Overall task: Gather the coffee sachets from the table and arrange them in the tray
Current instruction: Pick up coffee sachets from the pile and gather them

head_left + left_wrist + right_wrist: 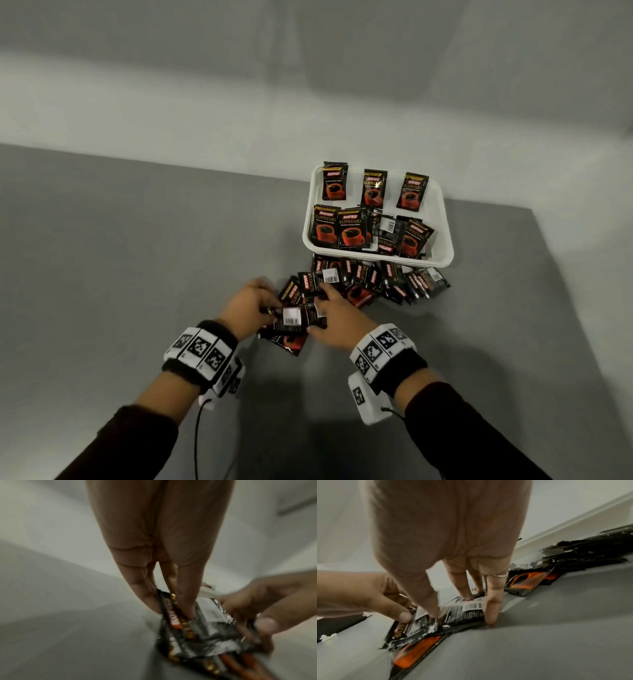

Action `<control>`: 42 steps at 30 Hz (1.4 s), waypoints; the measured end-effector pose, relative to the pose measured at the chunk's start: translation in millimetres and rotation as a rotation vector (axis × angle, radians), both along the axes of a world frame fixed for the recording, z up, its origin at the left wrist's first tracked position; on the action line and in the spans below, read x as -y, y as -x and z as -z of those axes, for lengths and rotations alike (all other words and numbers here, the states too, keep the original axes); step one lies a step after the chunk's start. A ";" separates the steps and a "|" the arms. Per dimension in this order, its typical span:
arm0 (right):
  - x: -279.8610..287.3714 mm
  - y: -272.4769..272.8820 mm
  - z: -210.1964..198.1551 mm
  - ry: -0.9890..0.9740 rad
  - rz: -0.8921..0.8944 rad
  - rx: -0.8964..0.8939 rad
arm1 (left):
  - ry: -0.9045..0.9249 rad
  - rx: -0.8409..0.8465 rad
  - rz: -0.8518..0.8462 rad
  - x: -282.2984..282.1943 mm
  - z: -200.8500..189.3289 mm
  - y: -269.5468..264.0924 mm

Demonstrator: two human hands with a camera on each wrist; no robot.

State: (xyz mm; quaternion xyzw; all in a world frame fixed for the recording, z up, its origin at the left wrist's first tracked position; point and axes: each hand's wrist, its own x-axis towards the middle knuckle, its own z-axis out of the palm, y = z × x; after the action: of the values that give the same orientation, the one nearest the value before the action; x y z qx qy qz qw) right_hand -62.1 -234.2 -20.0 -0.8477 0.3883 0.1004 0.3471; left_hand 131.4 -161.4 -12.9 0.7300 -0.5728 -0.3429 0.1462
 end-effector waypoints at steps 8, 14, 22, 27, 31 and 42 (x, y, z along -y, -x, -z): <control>1.2 18.1 -3.8 0.113 0.097 0.036 | -0.084 0.288 0.451 39.9 -2.3 5.8; 22.3 29.2 -26.7 0.151 0.144 -0.031 | -0.114 0.445 0.721 55.0 -2.2 10.5; 57.8 -10.6 -37.7 0.139 -0.107 -0.234 | -0.121 0.368 0.578 50.5 -3.7 19.9; 52.6 -19.5 -36.6 0.307 -0.195 -0.331 | -0.153 0.349 0.516 41.5 -0.6 20.0; 45.9 -7.6 -26.2 0.330 -0.134 -0.272 | -0.140 0.262 0.433 39.1 1.1 15.6; 26.6 41.7 -25.3 0.054 0.386 0.073 | -0.110 -0.109 0.163 39.2 5.8 5.0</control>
State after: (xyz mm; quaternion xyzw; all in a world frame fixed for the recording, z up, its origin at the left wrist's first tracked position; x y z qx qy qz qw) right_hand -103.8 -260.8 5.3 -0.7695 0.5334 -0.0094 0.3512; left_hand 126.5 -200.6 -18.7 0.6680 -0.6018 -0.4240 0.1084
